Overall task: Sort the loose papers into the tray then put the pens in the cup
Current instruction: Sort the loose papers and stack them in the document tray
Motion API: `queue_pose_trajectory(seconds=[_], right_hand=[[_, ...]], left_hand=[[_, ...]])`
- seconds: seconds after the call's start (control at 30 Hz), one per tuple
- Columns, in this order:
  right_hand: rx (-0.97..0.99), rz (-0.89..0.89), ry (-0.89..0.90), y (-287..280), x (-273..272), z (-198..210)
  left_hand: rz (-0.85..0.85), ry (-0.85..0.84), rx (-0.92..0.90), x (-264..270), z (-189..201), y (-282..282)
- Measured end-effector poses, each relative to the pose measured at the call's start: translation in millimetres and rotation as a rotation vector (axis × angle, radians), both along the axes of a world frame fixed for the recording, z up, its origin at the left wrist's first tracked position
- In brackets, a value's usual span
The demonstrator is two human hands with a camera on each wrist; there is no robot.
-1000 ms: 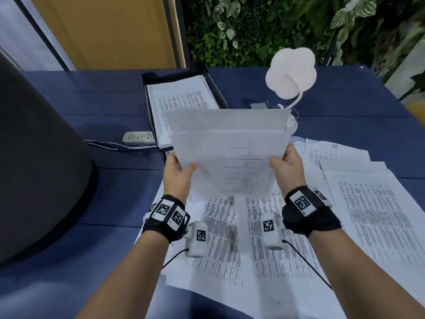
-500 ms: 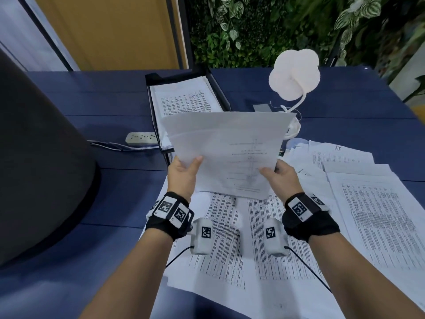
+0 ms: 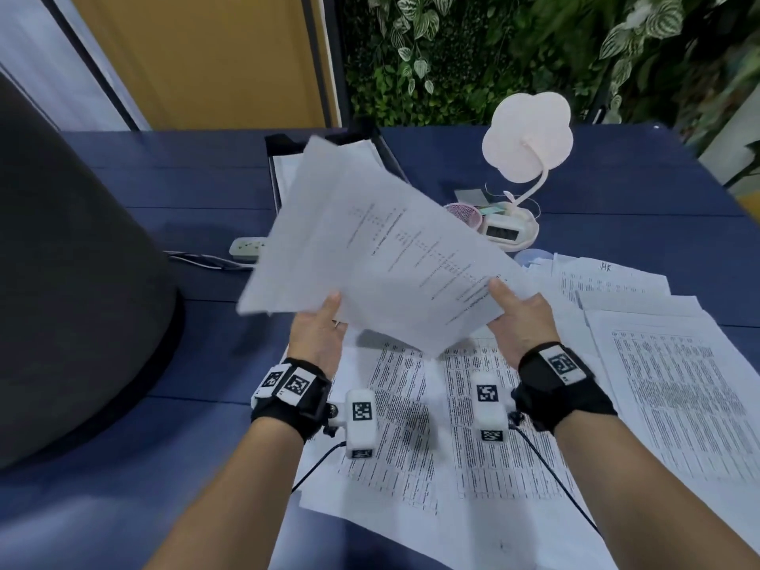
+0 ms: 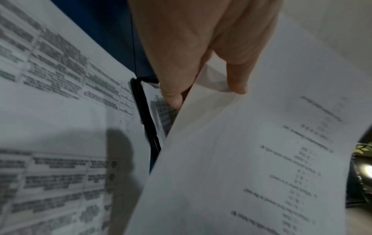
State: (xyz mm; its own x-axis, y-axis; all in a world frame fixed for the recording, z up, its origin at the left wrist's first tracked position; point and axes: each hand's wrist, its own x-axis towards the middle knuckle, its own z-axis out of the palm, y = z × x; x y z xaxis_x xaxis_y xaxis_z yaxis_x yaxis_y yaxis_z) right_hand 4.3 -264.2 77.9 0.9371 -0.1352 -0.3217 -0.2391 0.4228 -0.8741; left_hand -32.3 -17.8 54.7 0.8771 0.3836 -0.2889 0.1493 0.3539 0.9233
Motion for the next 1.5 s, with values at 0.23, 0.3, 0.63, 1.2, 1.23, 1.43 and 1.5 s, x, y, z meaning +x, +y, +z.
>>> queue_pose_trajectory(seconds=[0.23, 0.3, 0.63, 1.2, 1.23, 1.43, 1.5], right_hand=[[-0.425, 0.055, -0.159, -17.9, 7.1, 15.1], [-0.469, 0.096, -0.213, -20.6, 10.5, 16.0], [-0.587, 0.248, -0.252, -23.7, 19.7, 16.9], [-1.456, 0.406, -0.374, -19.4, 30.4, 48.5], [-1.435, 0.398, -0.375, -18.9, 30.7, 49.3], [-1.175, 0.346, -0.343, -19.1, 31.8, 50.3], [-1.041, 0.318, -0.304, -21.7, 35.2, 46.5]], left_hand=[[0.327, 0.044, 0.240, 0.0, -4.5, 29.8], [0.269, 0.003, 0.469, -1.3, 5.1, 34.0], [-0.330, -0.056, 1.684, 27.1, 58.7, 14.5], [-0.514, 0.054, 1.825, 52.7, 67.1, 8.2], [-0.495, 0.051, 1.817, 51.7, 67.8, 9.7], [-0.133, -0.078, 1.735, 40.6, 72.6, 24.4], [0.005, -0.088, 1.665, 35.7, 74.9, 30.5]])
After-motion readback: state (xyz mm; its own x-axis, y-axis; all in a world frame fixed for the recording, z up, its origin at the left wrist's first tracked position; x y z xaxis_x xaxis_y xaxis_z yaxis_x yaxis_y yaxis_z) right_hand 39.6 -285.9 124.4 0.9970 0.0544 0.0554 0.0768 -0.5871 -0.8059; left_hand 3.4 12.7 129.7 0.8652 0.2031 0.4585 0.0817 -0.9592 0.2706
